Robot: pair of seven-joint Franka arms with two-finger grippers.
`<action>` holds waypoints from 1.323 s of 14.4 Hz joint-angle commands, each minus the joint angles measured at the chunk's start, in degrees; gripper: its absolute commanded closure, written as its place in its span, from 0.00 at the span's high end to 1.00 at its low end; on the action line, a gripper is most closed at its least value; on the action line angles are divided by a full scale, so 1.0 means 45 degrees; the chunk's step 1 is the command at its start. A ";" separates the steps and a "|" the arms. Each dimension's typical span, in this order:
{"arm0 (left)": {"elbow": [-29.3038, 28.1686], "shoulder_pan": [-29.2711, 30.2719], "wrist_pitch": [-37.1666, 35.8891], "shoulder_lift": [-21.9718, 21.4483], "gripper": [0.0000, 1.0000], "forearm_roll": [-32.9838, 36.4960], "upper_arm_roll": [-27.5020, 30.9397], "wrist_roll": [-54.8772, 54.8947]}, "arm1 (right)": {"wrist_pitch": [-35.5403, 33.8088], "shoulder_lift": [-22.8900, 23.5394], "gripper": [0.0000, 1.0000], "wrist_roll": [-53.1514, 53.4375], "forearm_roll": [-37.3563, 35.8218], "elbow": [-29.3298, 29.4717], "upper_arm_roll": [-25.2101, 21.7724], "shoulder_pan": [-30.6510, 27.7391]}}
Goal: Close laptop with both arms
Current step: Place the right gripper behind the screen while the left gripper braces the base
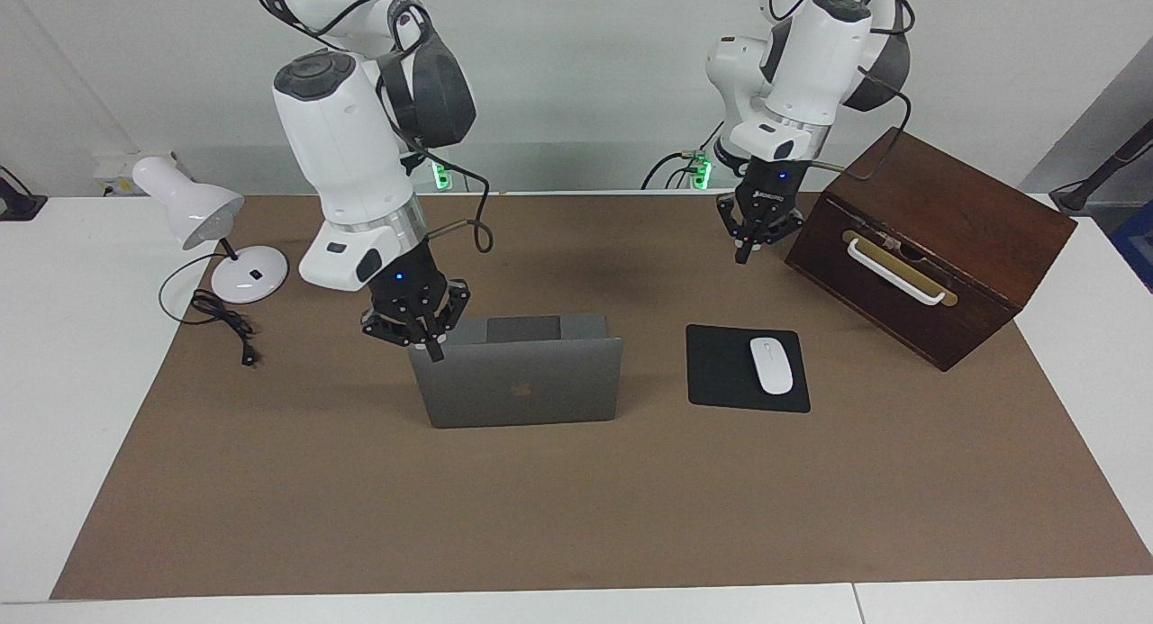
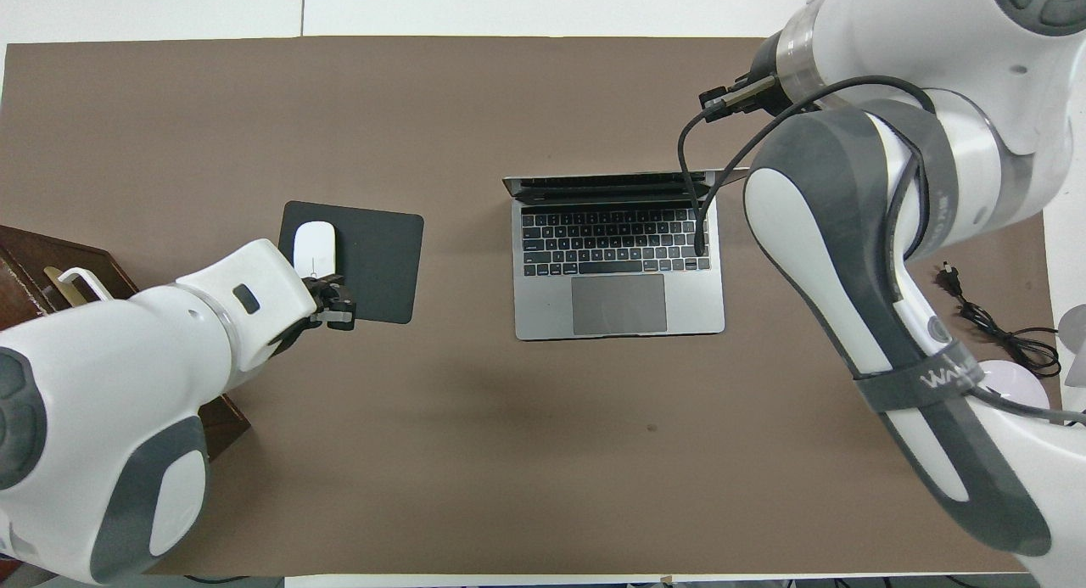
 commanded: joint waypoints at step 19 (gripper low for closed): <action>-0.3598 -0.3156 0.9767 0.2846 0.00 -0.0073 -0.0961 -0.1573 | -0.1160 0.2445 0.00 0.1941 -0.0472 0.2428 0.0022 0.0870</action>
